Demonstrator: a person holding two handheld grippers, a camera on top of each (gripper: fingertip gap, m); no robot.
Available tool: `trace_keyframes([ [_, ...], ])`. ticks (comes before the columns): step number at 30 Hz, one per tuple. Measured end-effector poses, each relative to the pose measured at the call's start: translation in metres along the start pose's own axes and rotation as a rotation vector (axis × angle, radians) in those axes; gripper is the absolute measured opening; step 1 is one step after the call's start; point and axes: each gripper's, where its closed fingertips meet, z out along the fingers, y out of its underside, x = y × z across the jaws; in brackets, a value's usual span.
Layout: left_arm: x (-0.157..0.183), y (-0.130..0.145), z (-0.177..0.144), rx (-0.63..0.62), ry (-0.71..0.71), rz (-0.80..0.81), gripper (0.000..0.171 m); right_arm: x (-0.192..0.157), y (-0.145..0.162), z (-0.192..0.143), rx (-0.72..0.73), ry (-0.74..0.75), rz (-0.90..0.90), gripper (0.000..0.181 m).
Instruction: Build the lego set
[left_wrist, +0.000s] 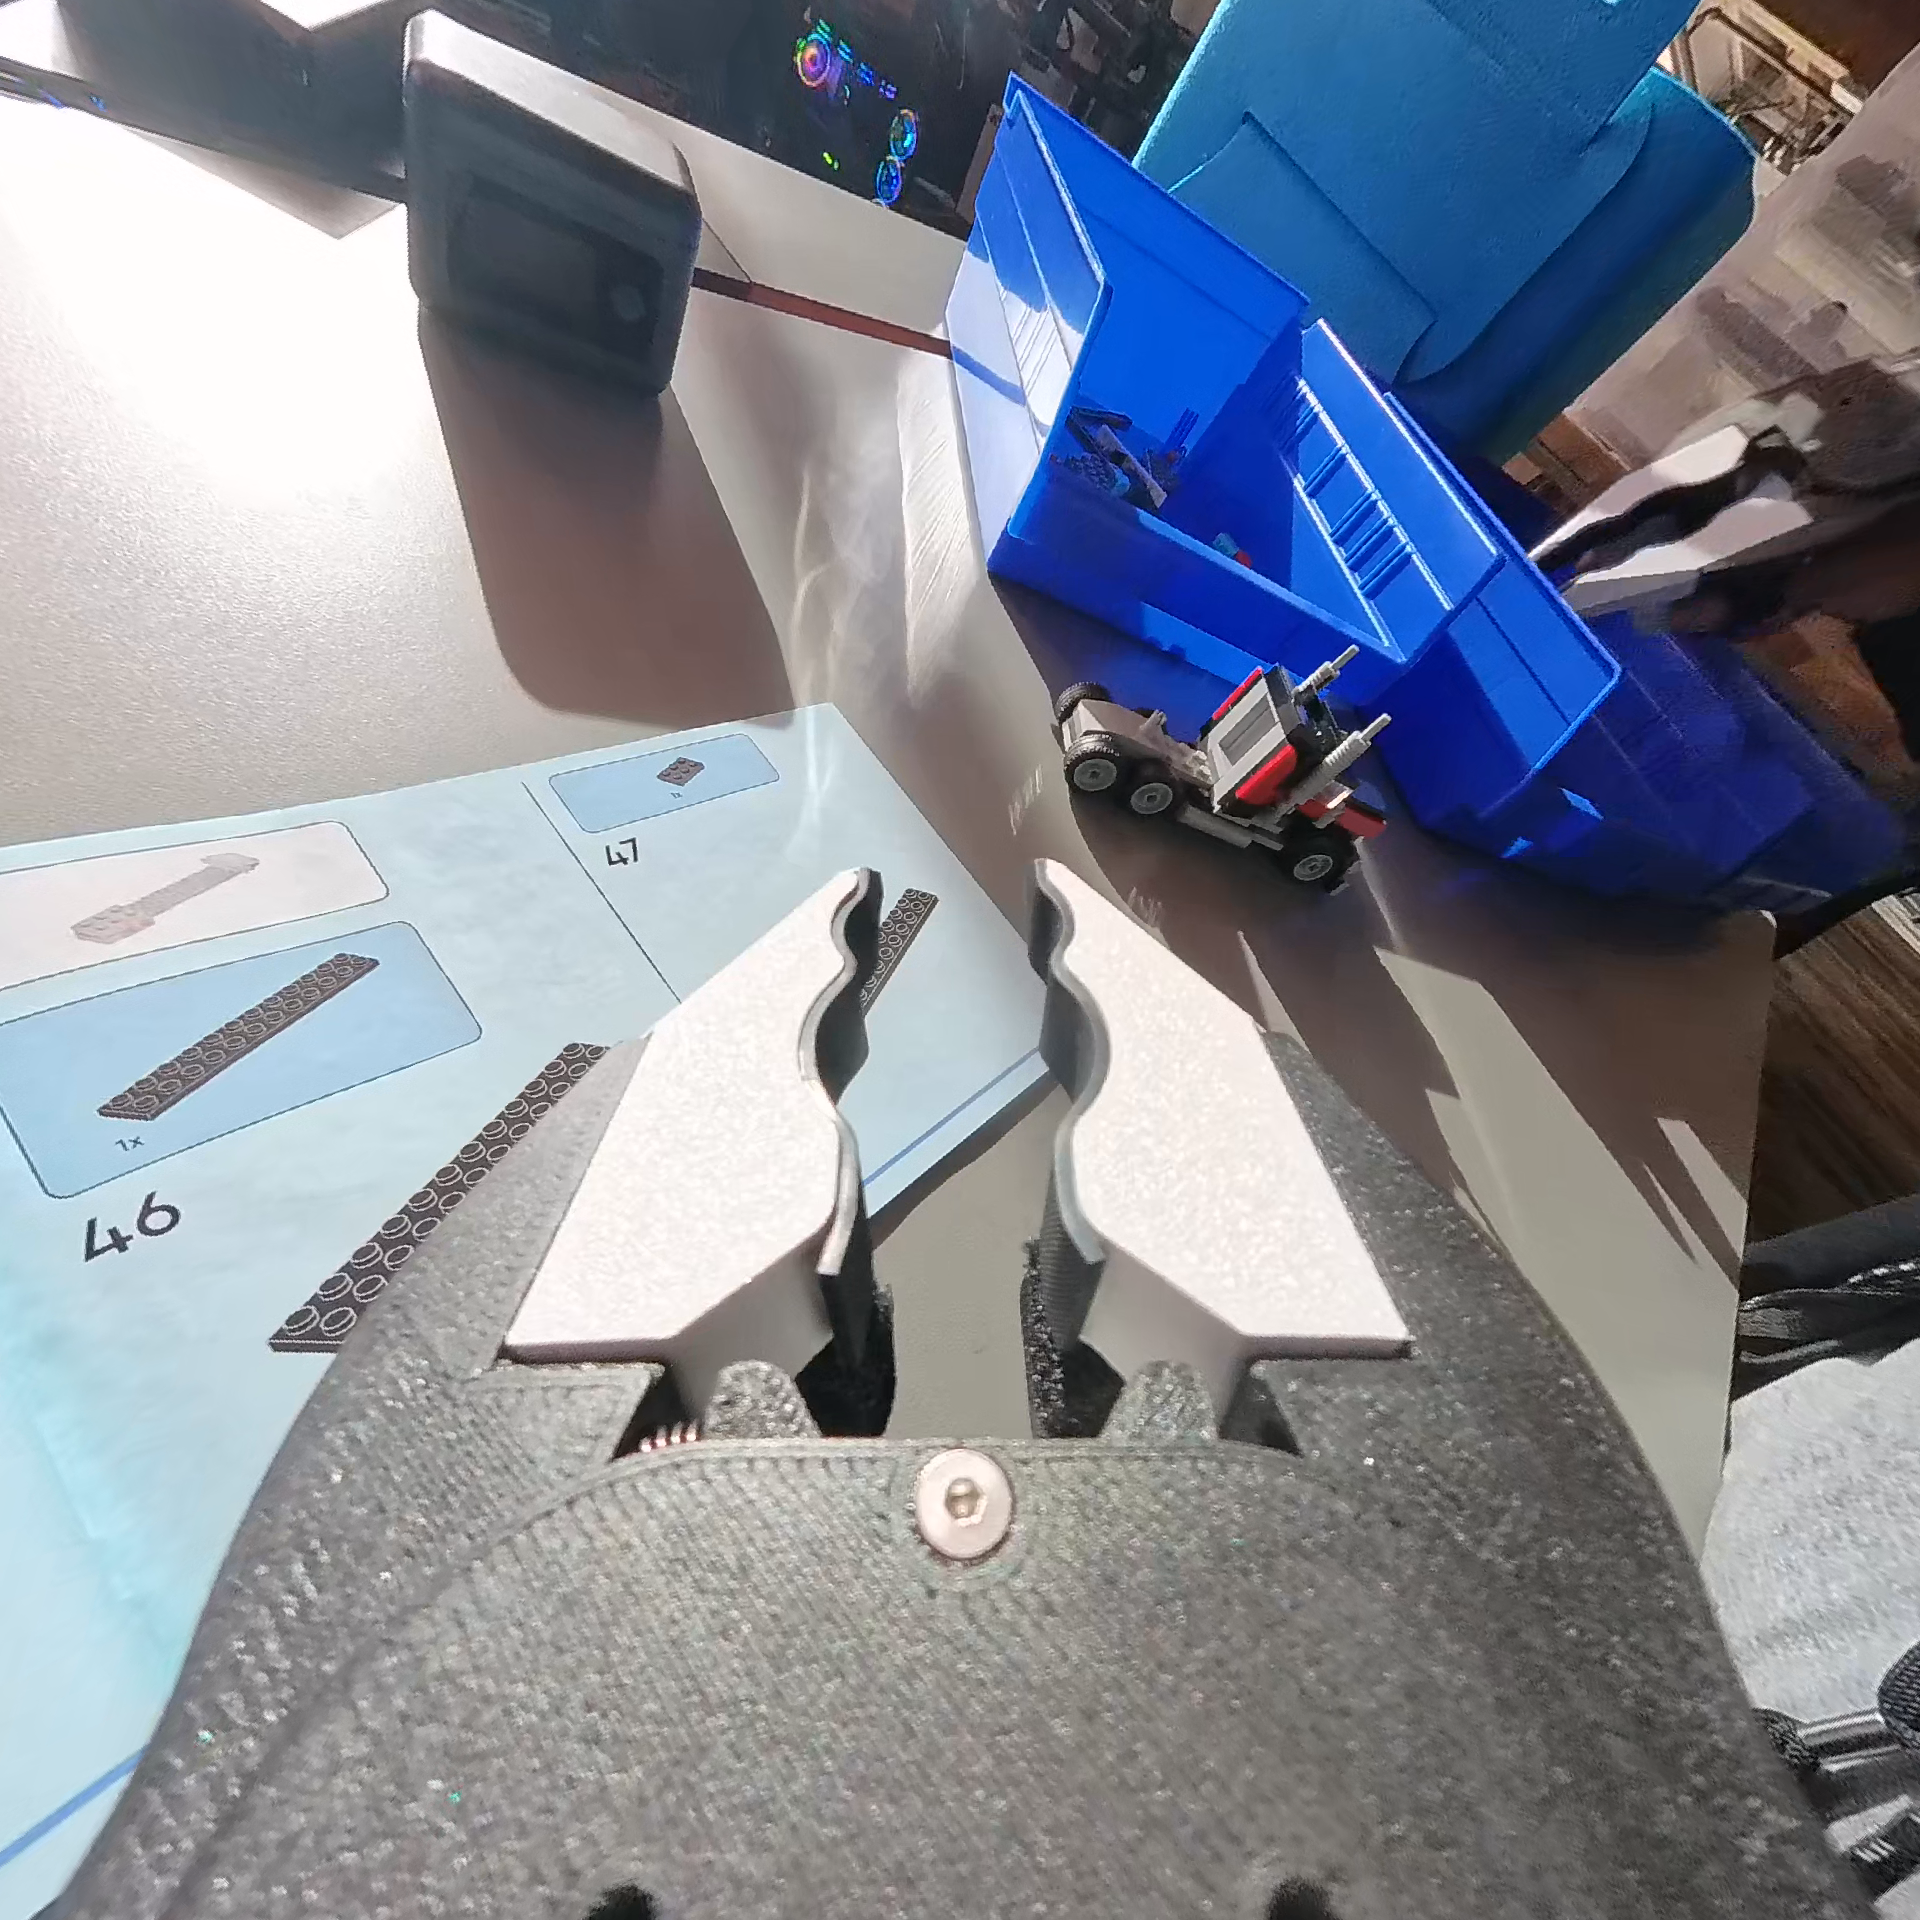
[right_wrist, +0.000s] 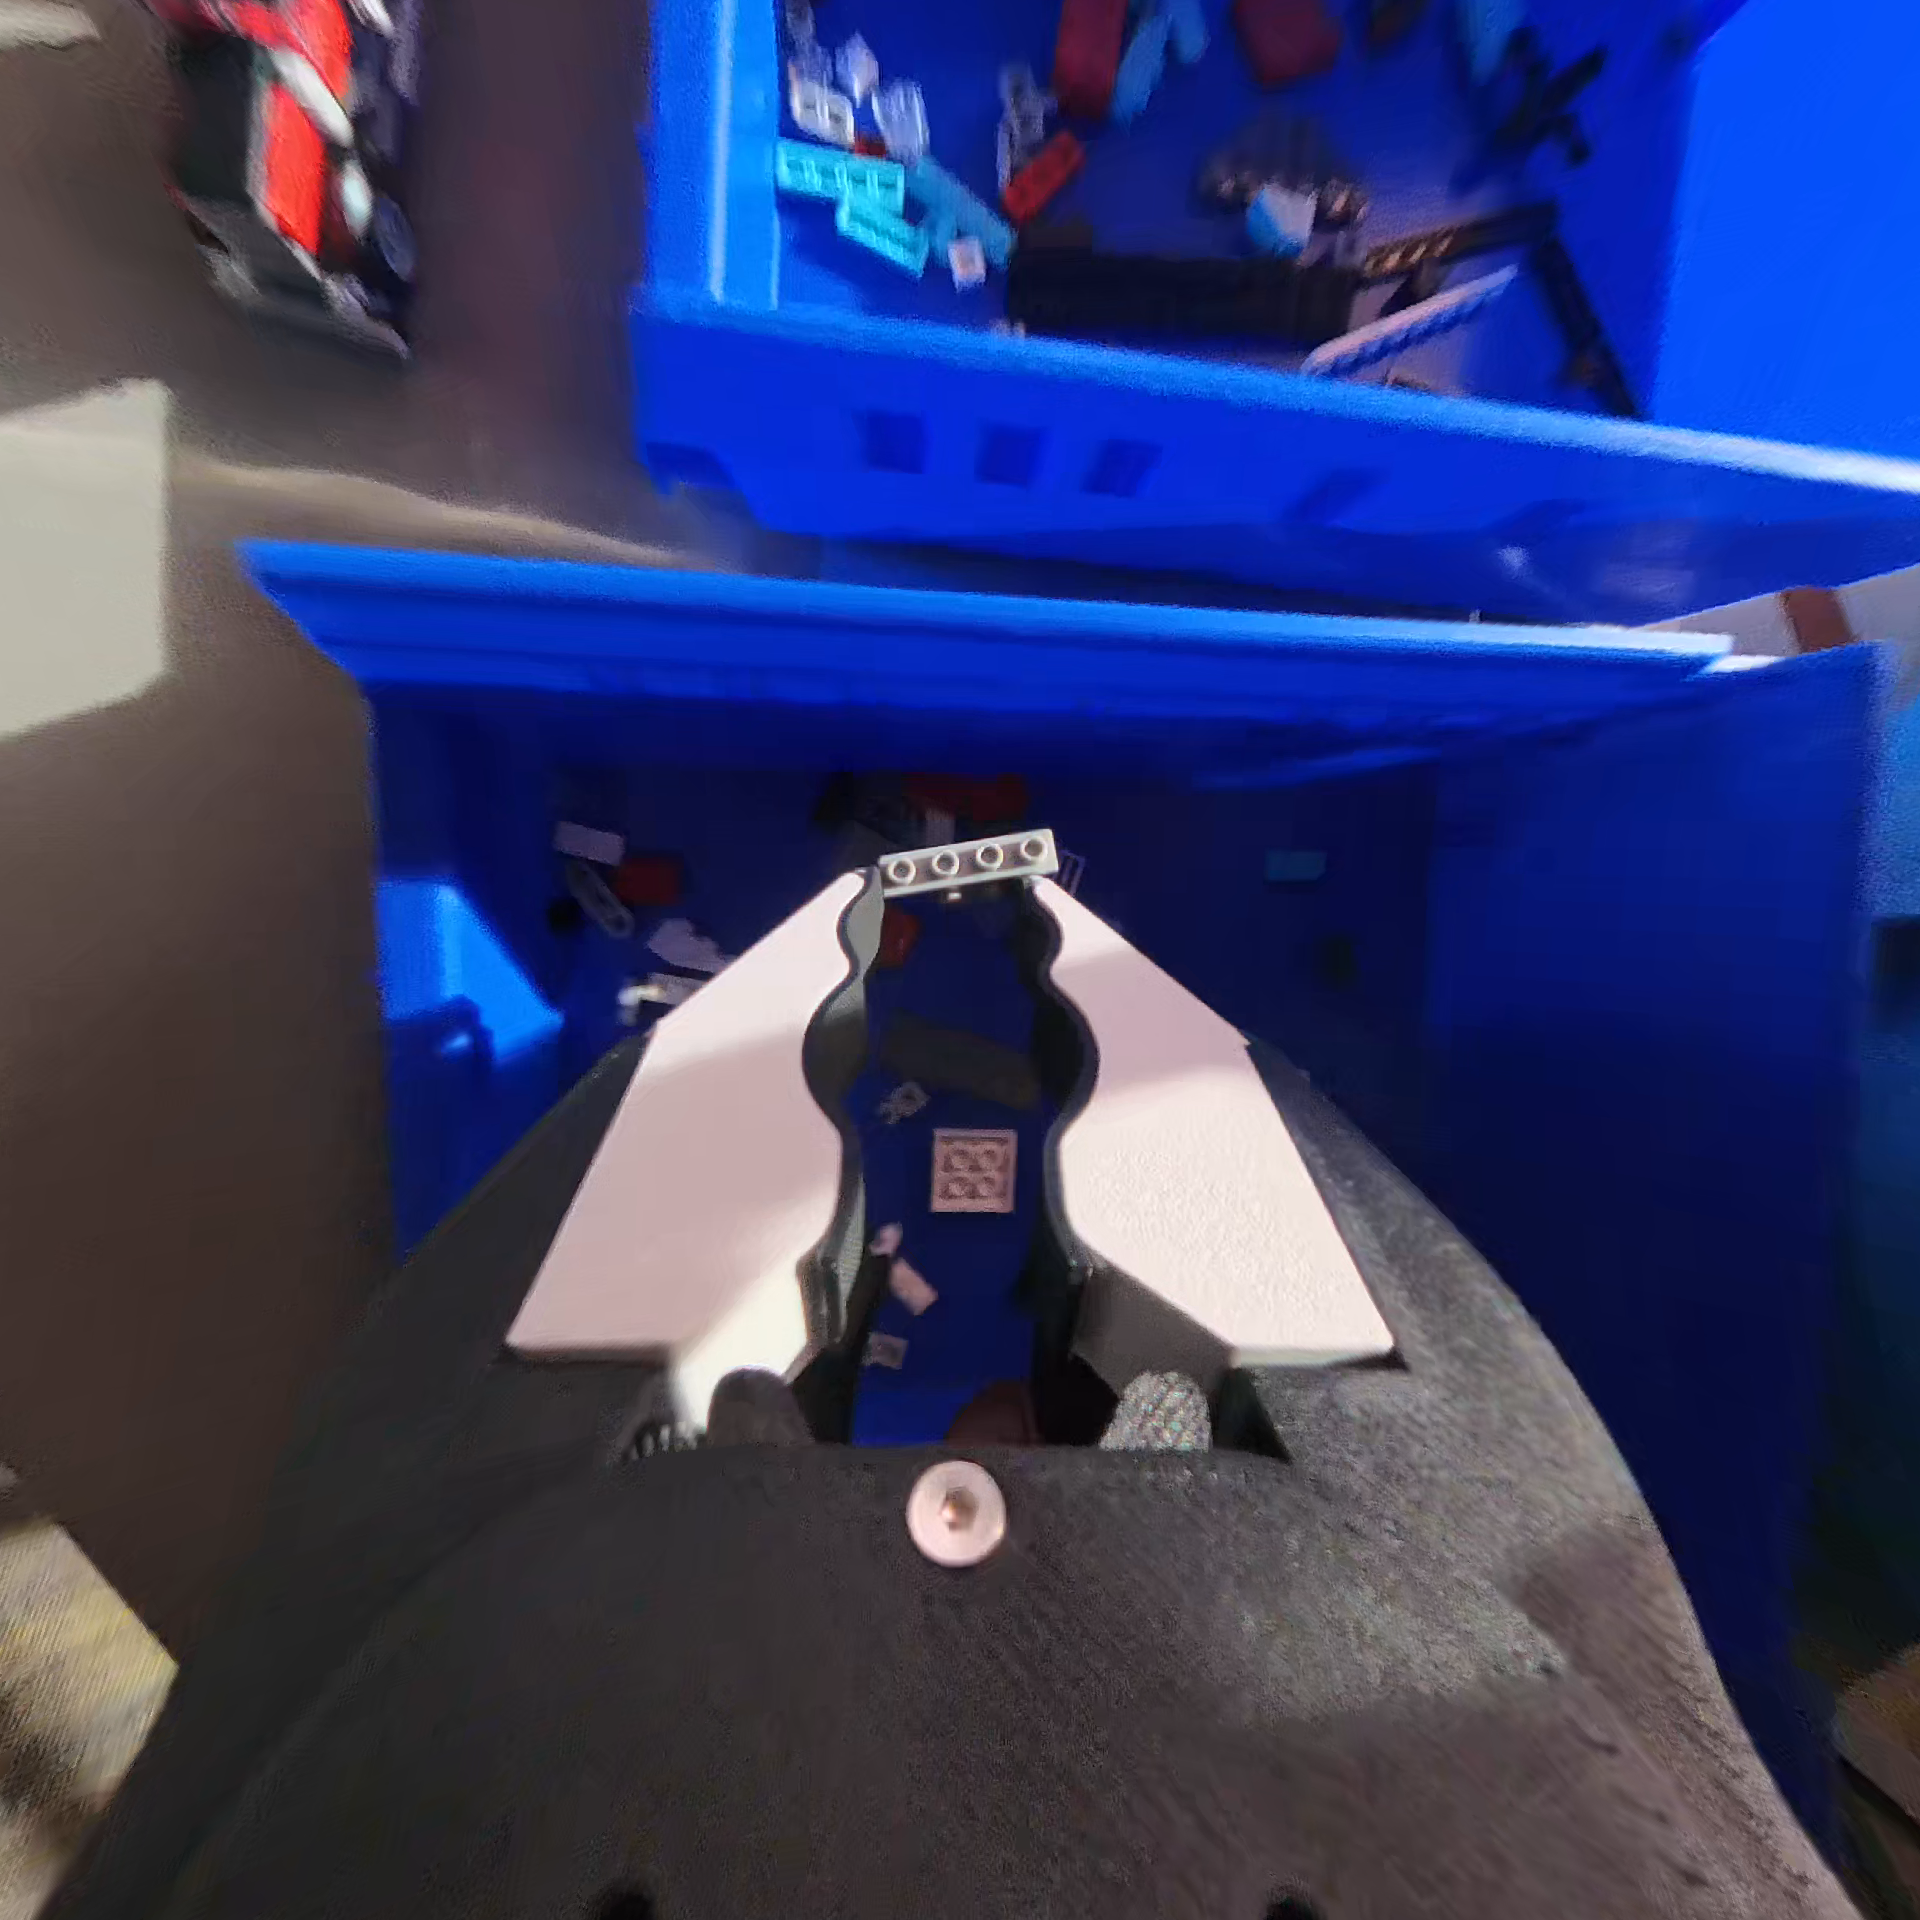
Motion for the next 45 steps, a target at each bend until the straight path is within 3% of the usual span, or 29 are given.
trace_keyframes([
  [4,0.002,0.001,0.001,-0.008,0.008,0.006,0.029,-0.043,-0.037,-0.033,0.161,0.032,0.01,0.027],
  [8,0.007,0.002,0.001,-0.009,0.04,0.017,0.029,-0.108,-0.084,-0.038,0.301,-0.023,-0.028,0.027],
  [14,0.017,-0.011,-0.013,0.1,0.086,0.053,0.029,-0.199,-0.148,0.024,0.425,-0.225,0.021,0.027],
  [19,0.019,-0.015,-0.027,0.175,0.094,0.035,0.028,-0.274,-0.215,0.083,0.551,-0.493,0.275,0.026],
  [23,0.02,-0.02,-0.036,0.229,0.106,0.032,0.028,-0.32,-0.239,0.115,0.537,-0.495,0.262,0.027],
  [27,0.021,-0.019,-0.036,0.218,0.13,0.007,0.028,-0.326,-0.229,0.143,0.447,-0.359,0.198,0.027],
  [31,0.021,-0.015,-0.034,0.185,0.129,0.008,0.028,-0.318,-0.229,0.146,0.447,-0.303,0.22,0.027],
  [45,0.019,-0.015,-0.035,0.189,0.122,-0.005,0.028,-0.321,-0.218,0.161,0.328,-0.255,0.19,0.027],
])
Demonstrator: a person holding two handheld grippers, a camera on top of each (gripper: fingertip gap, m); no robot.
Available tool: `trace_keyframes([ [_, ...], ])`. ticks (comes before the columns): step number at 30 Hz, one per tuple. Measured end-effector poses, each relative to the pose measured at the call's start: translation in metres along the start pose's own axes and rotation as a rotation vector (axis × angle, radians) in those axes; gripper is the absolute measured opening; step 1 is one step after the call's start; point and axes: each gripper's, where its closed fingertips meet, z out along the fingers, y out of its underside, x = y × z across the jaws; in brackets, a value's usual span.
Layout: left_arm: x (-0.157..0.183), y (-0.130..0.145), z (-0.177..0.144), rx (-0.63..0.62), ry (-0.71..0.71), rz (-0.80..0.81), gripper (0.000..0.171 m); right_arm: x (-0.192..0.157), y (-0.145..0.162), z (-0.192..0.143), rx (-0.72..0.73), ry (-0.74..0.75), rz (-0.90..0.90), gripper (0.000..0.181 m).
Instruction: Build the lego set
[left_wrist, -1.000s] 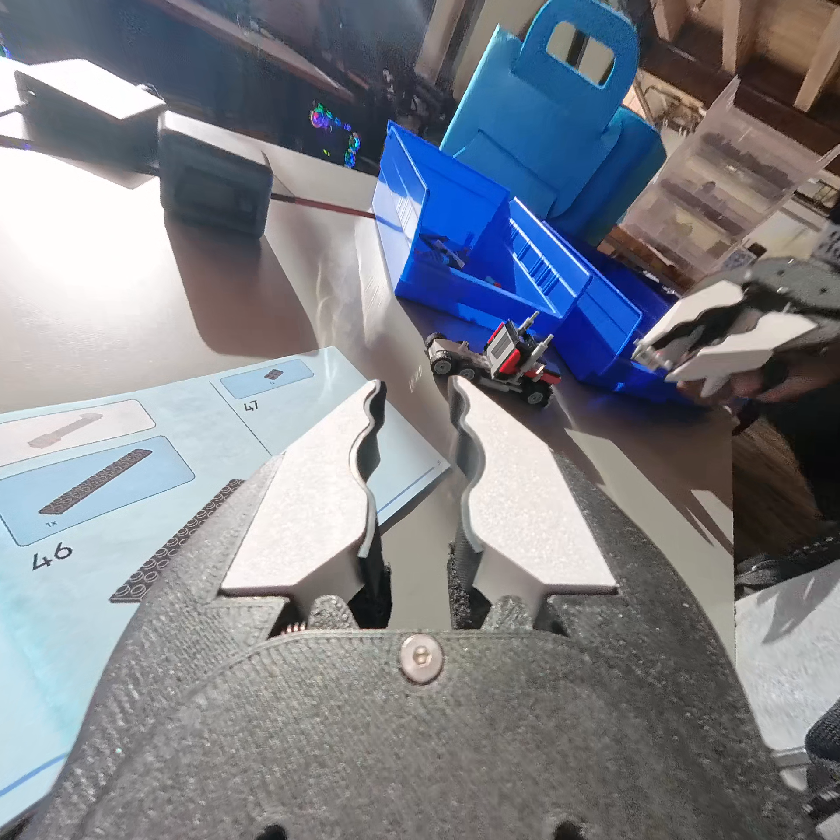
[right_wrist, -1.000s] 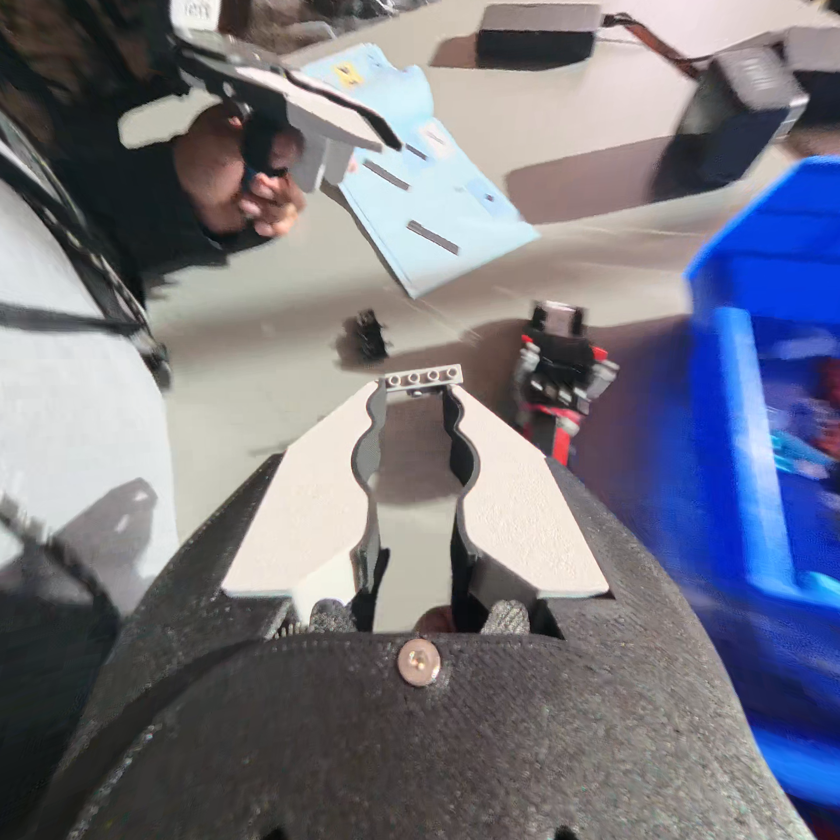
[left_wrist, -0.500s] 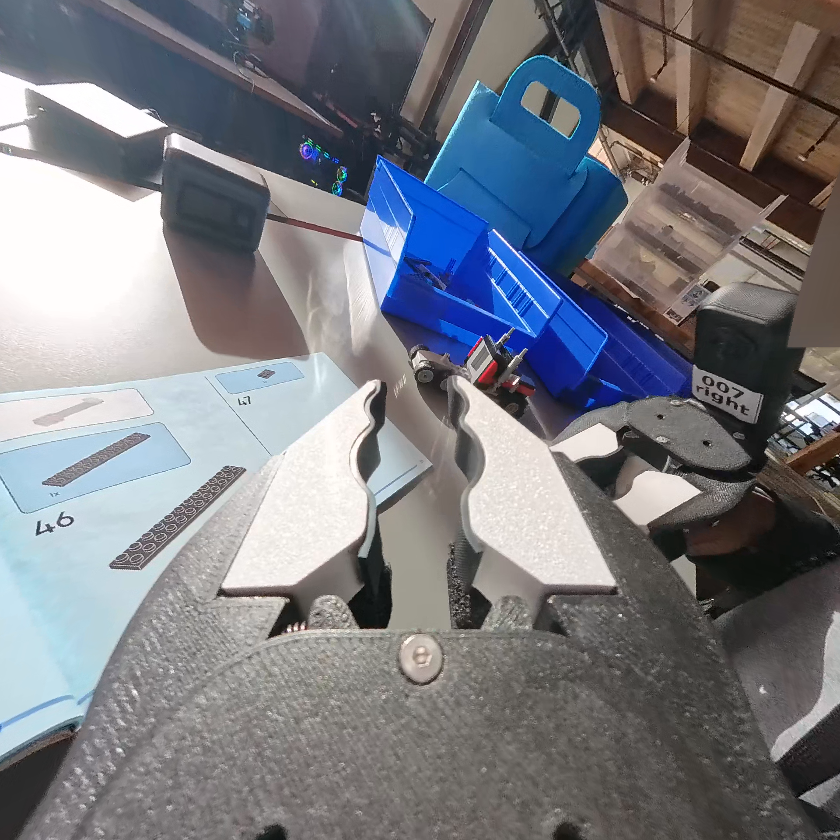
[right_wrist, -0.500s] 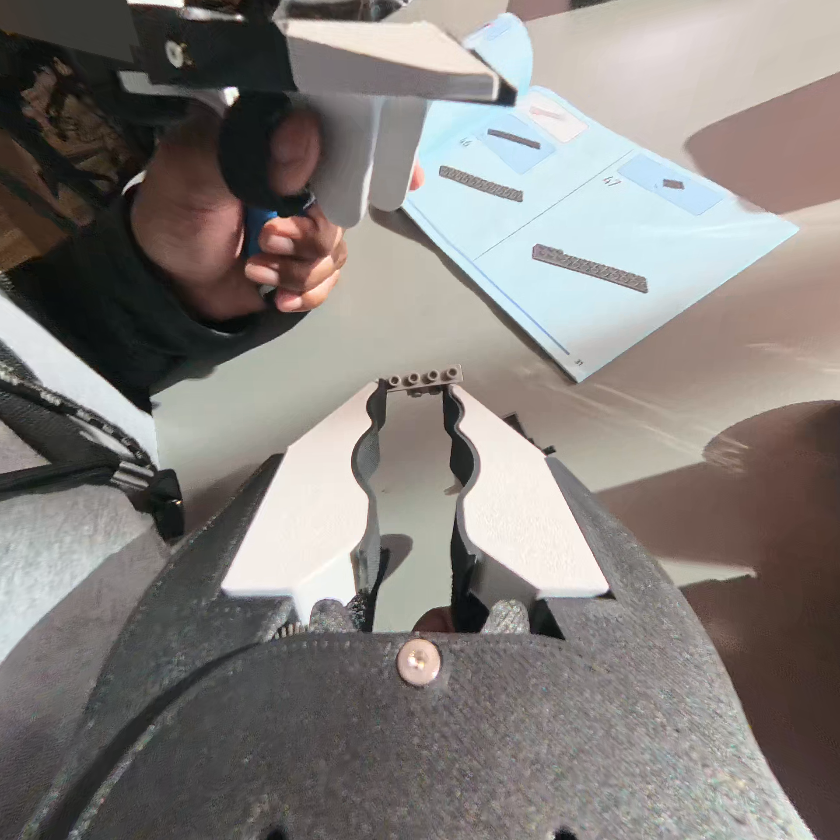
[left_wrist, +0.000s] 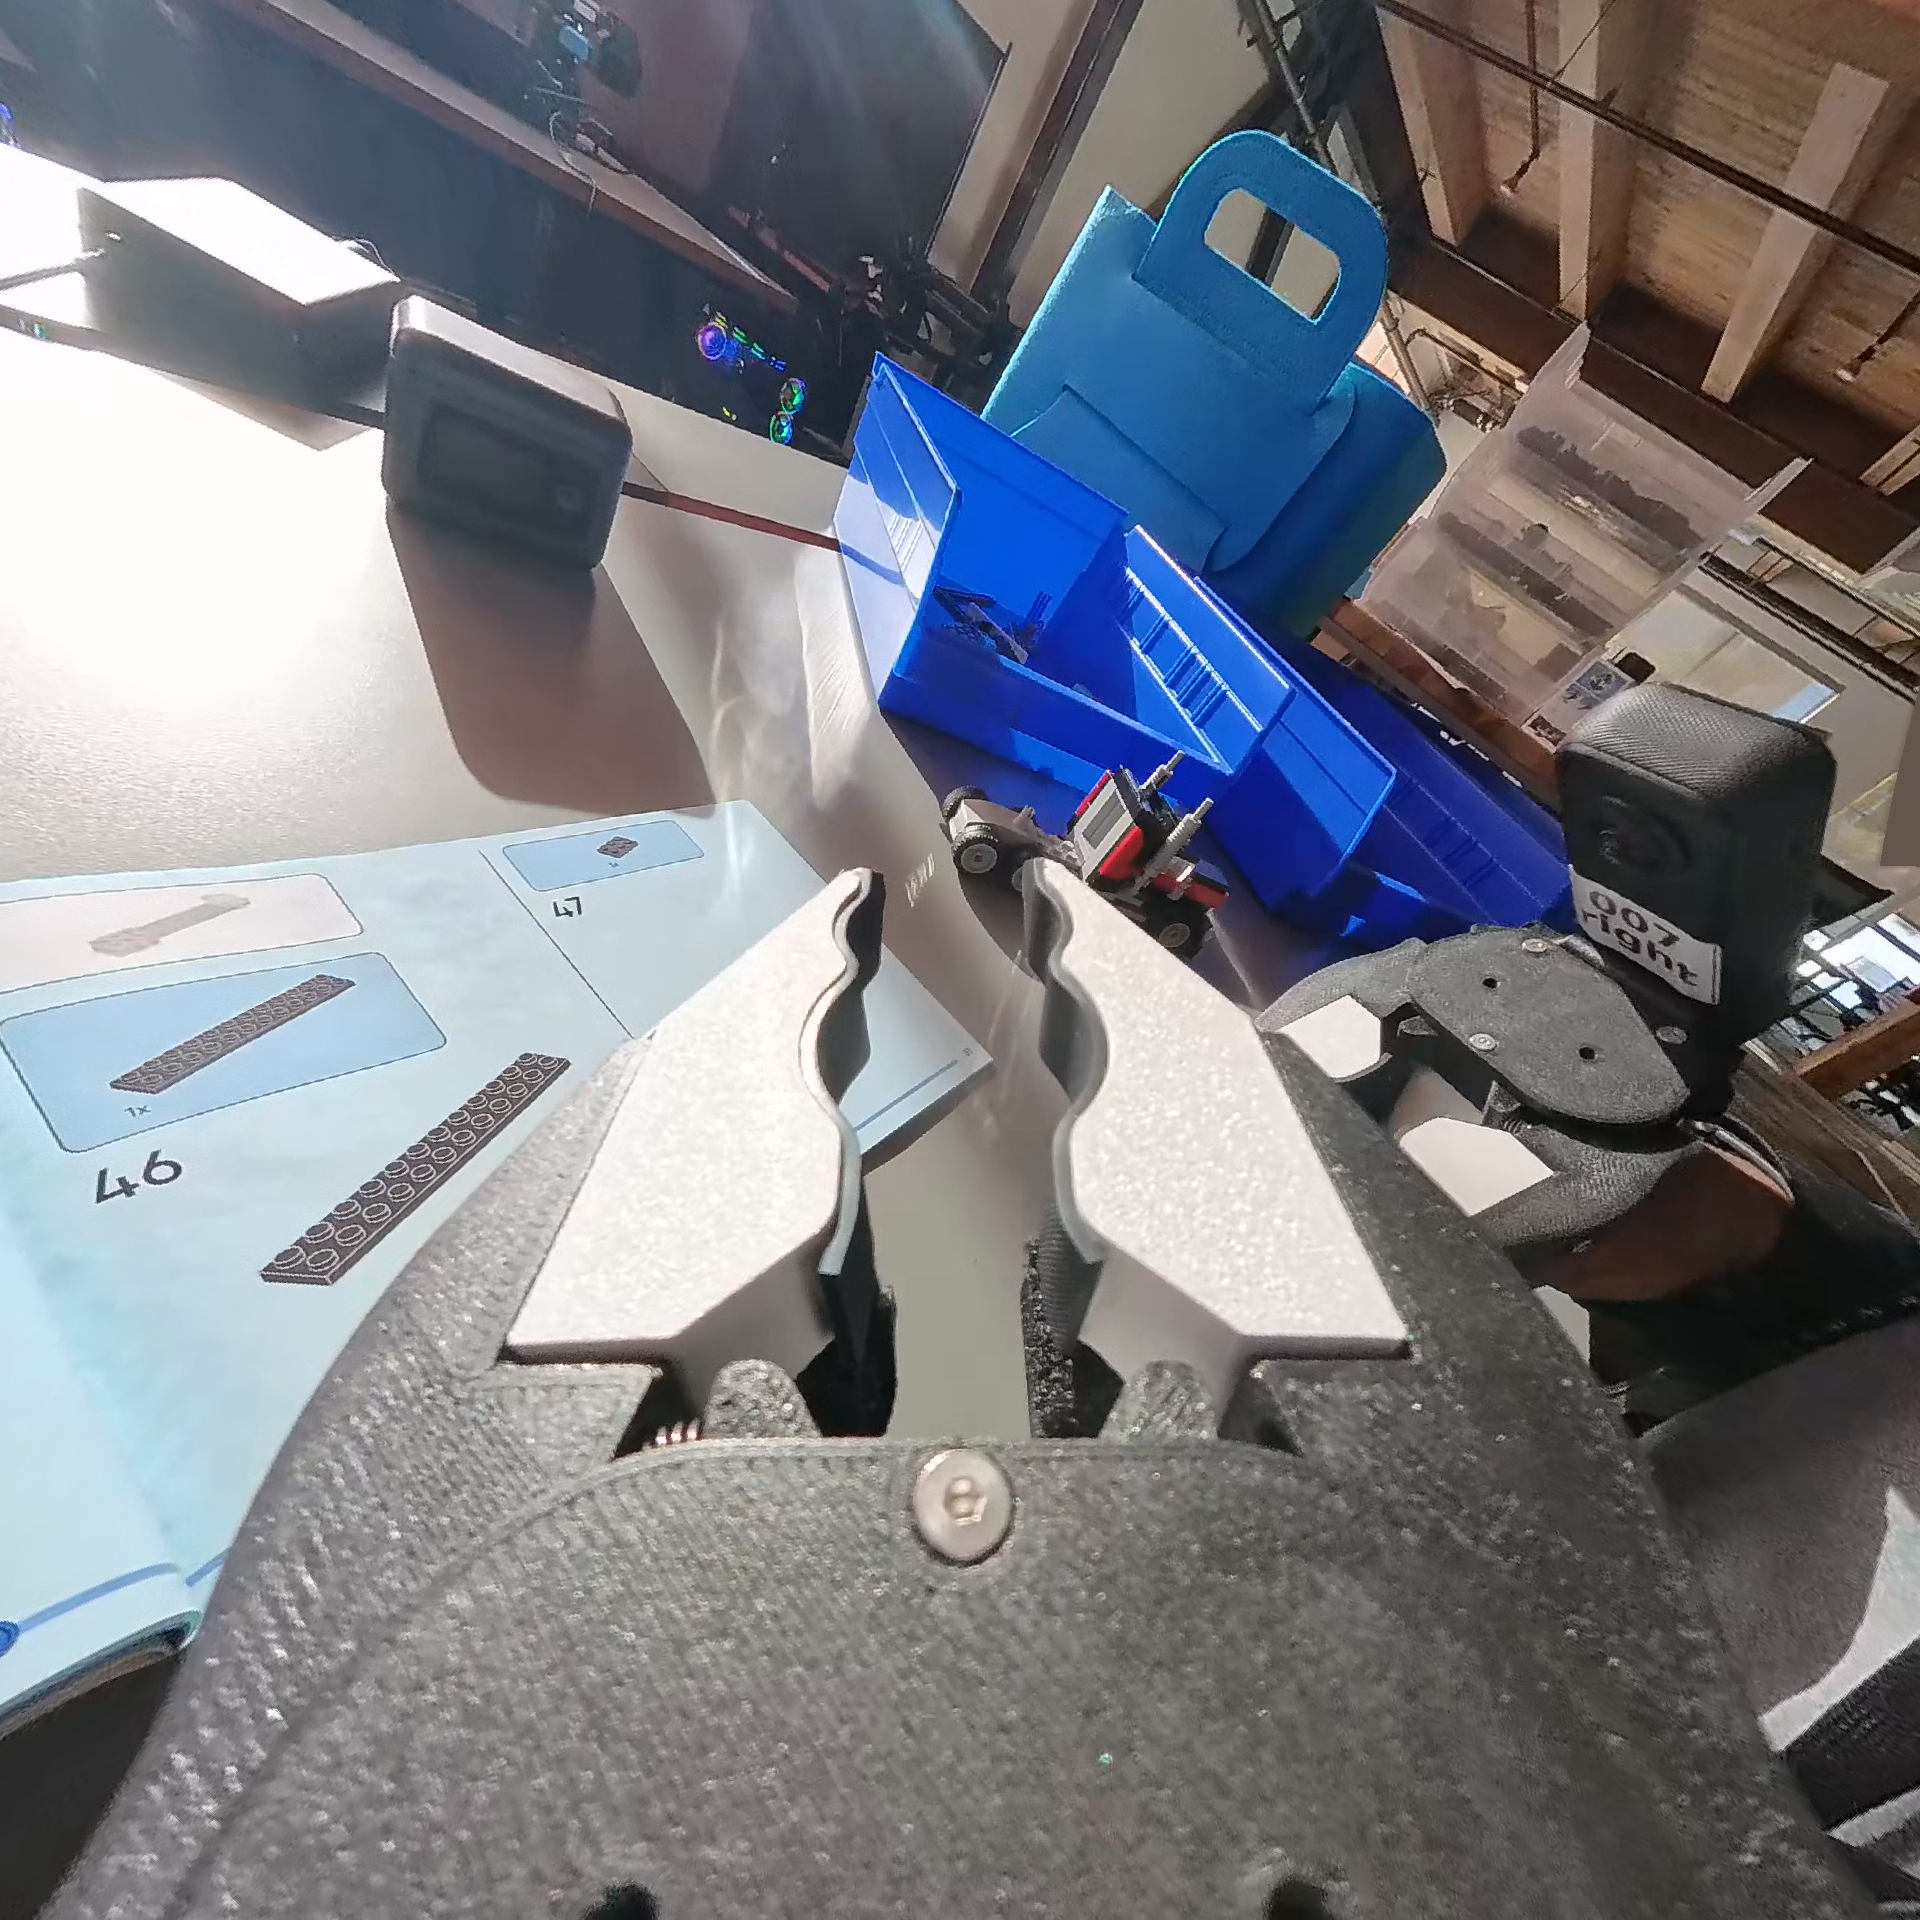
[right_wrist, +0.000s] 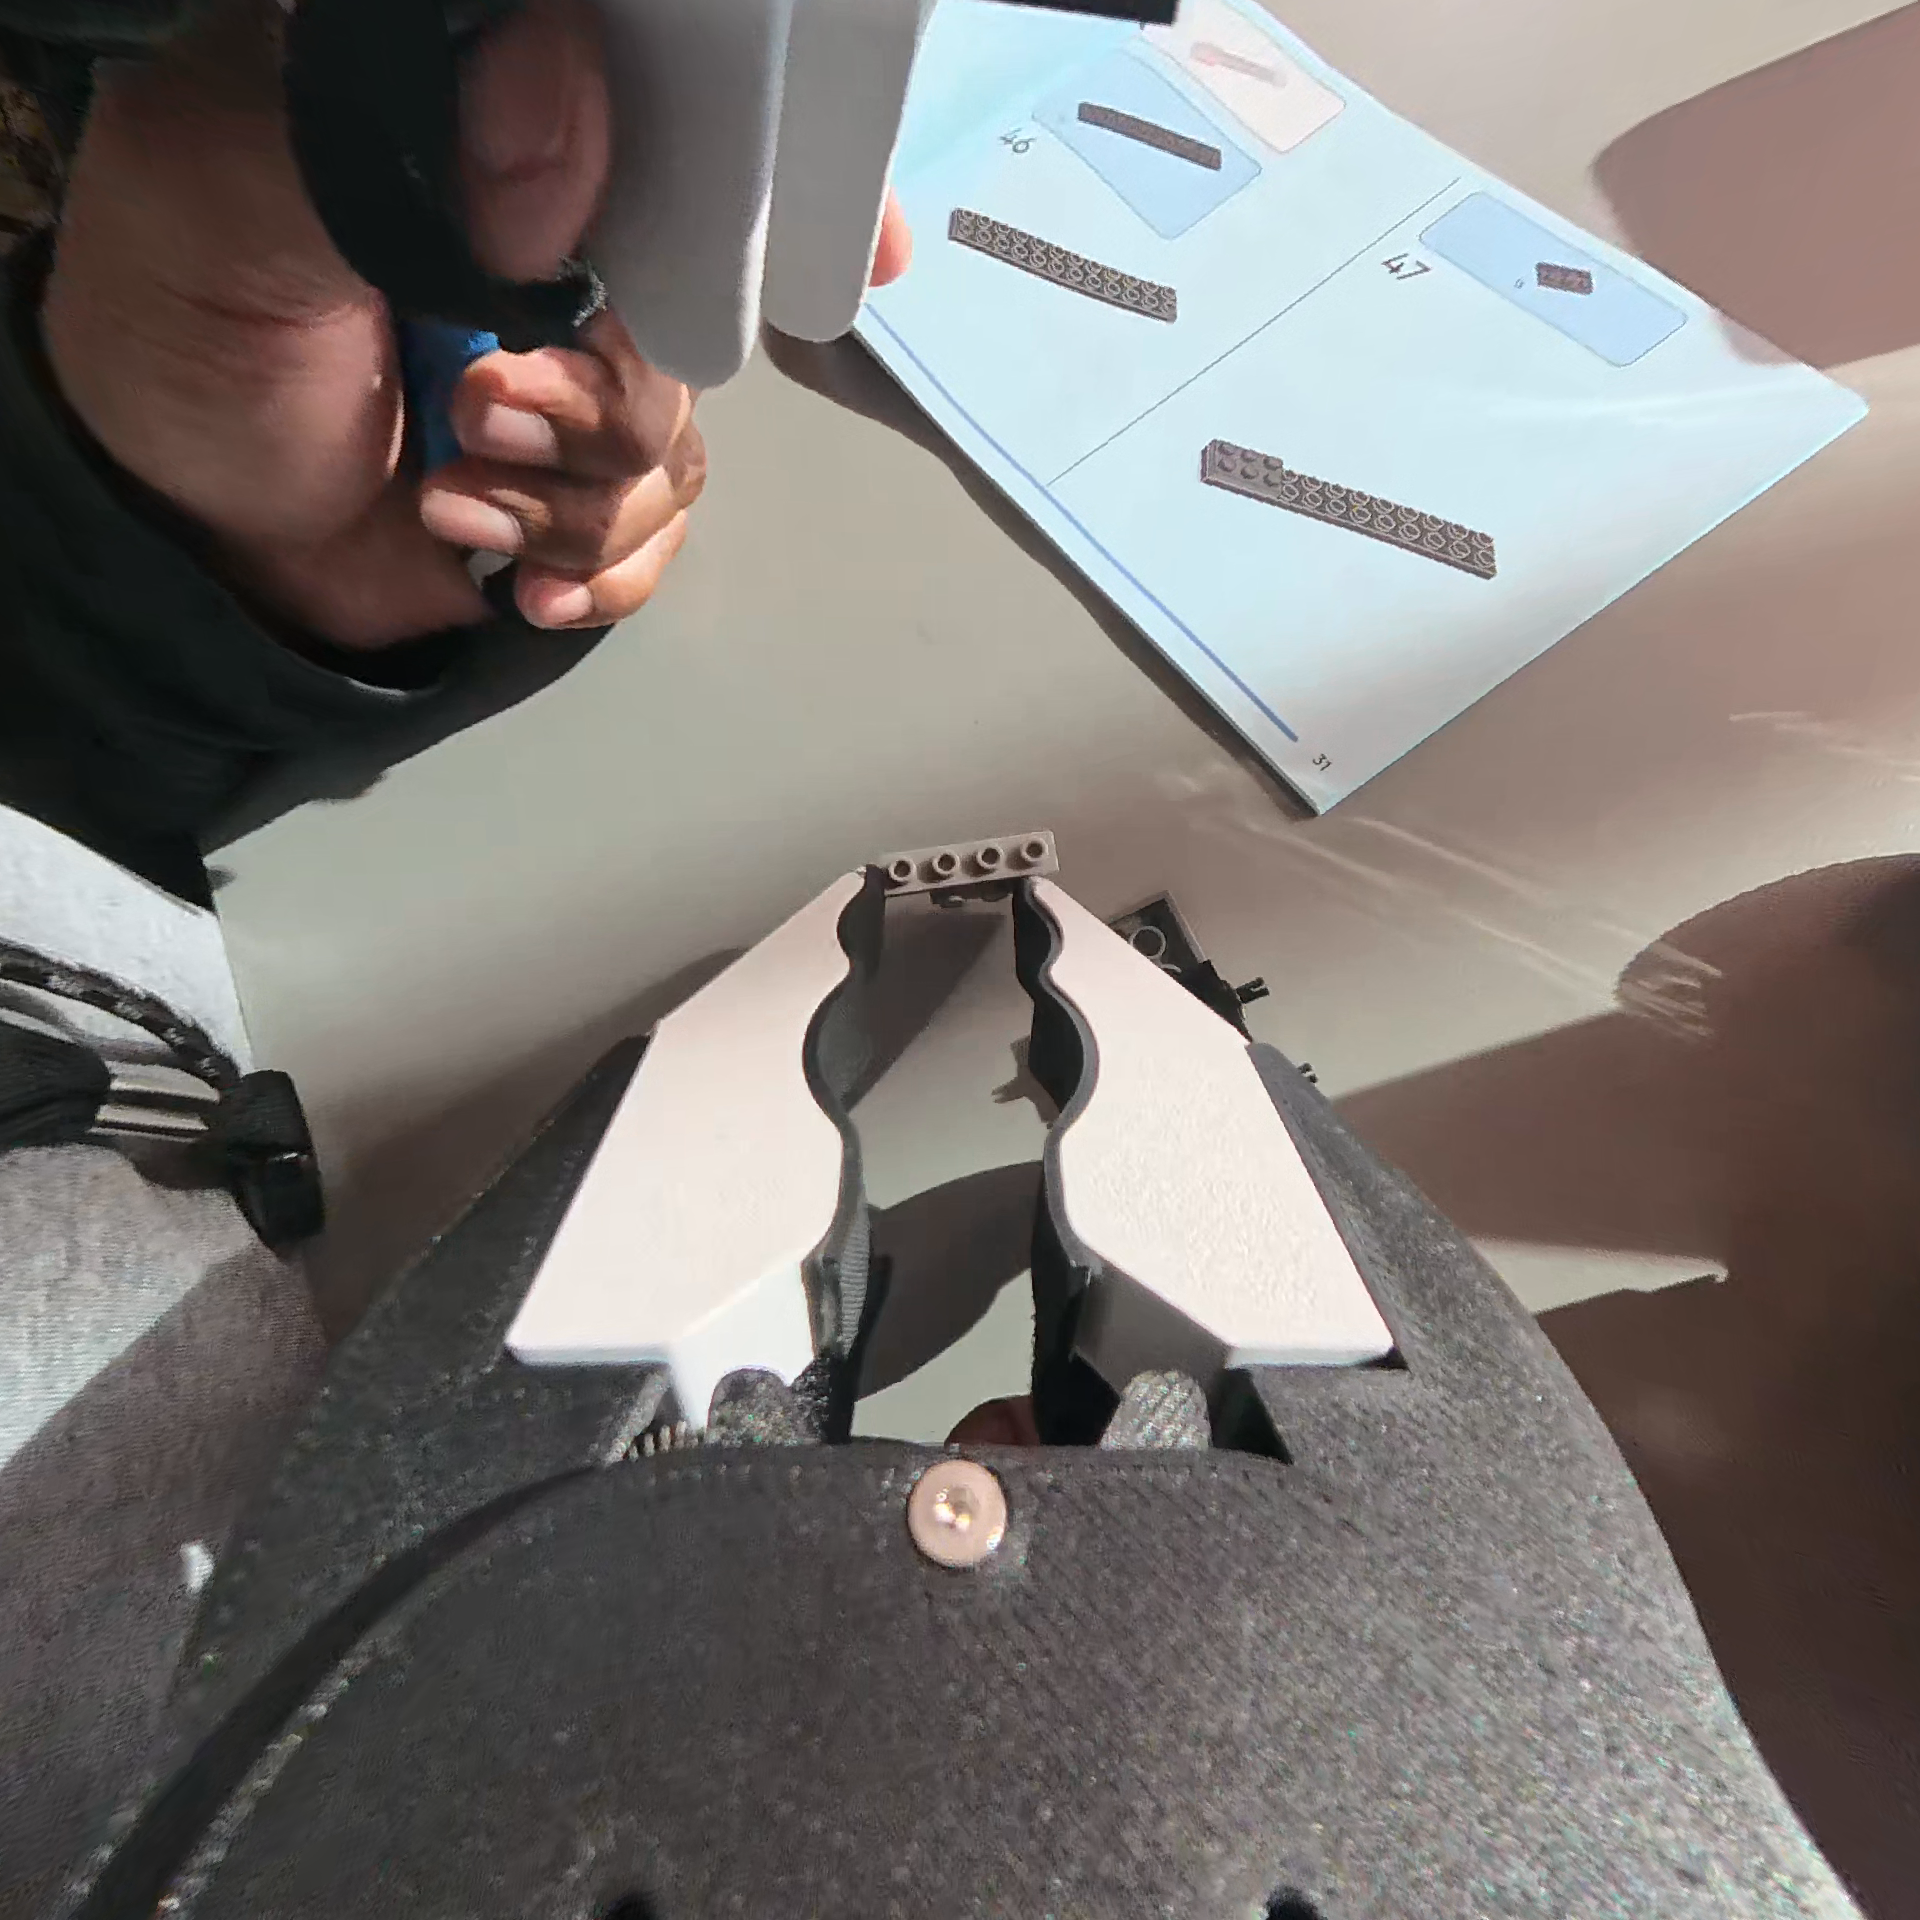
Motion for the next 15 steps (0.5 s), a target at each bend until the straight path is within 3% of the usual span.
trace_keyframes([
  [15,-0.0015,0.0018,0.0017,-0.014,-0.006,-0.006,0.028,0.0001,0.0015,0.0,-0.008,-0.018,0.025,0.029],
])
